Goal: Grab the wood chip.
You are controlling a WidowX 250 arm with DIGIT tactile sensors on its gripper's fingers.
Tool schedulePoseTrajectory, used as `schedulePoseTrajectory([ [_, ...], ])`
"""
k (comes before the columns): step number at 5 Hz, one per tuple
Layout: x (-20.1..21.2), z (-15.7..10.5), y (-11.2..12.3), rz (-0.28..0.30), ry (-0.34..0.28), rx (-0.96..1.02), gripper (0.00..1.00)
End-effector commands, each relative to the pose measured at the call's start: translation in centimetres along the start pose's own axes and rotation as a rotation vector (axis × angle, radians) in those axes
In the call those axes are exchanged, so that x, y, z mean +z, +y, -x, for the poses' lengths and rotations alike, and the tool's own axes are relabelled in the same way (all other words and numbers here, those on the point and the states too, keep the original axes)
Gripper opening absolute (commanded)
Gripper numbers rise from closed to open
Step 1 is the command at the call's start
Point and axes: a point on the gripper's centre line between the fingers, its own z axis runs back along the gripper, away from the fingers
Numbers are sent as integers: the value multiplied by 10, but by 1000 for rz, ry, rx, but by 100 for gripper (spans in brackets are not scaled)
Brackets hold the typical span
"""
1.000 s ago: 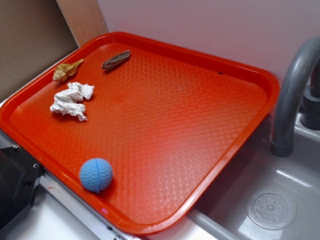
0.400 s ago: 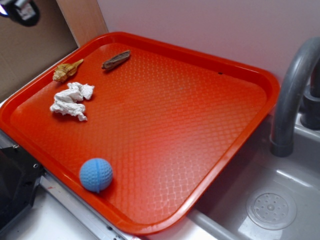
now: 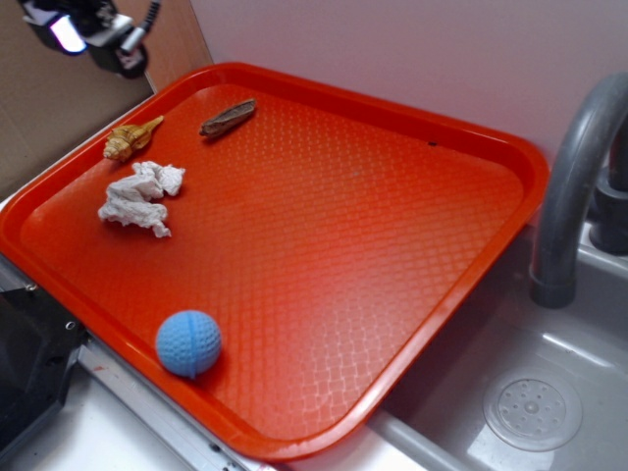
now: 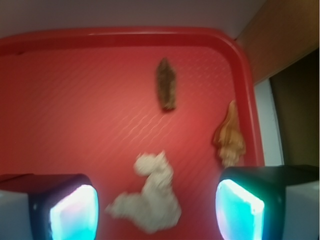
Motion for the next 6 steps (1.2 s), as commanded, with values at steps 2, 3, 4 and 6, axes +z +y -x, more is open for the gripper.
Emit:
schedulePoseTrajectory([
  [2, -70, -47, 17, -37, -3, 13, 100],
  [3, -87, -56, 20, -16, 30, 24, 100],
  [4, -107, -63, 23, 7, 73, 10, 100],
  [6, -134, -61, 4, 100, 137, -104, 100],
])
